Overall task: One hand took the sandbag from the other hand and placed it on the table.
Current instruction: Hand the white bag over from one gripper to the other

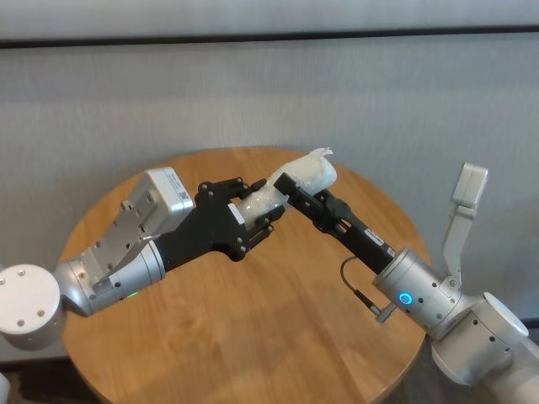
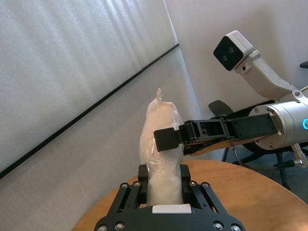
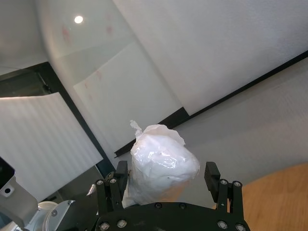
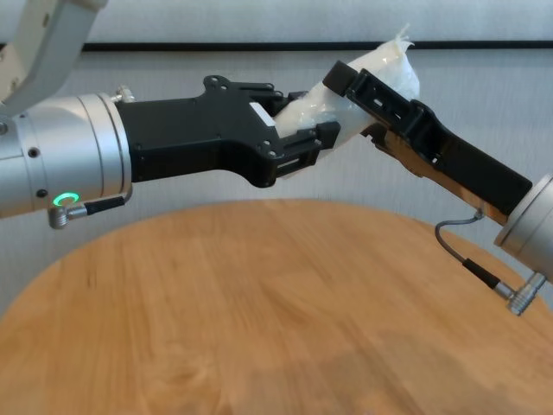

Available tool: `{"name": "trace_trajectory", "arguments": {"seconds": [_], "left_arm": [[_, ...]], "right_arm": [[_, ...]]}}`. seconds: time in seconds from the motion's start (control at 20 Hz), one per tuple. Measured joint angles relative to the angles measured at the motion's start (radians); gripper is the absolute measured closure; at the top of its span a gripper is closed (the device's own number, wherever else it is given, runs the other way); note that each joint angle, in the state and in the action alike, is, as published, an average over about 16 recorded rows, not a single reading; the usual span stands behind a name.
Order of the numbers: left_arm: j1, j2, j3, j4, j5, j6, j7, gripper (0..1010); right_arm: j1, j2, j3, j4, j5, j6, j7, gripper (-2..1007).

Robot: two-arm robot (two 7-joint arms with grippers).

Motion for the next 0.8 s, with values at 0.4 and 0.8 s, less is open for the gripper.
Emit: {"name": "trace_trajectory", "arguments": {"seconds": [0.4, 0.8], "left_arm": [[0.0, 0.0, 0.0, 0.0, 0.0, 0.0, 0.0, 599], [0.0, 0.0, 0.0, 0.0, 0.0, 0.0, 0.0, 599]], "right_arm": [[-0.001, 0.0, 0.001, -0.002, 0.0, -0.001, 0.003, 102], [-0.003, 0.001, 0.003, -0.003, 0.001, -0.002, 0.006, 292]]}}
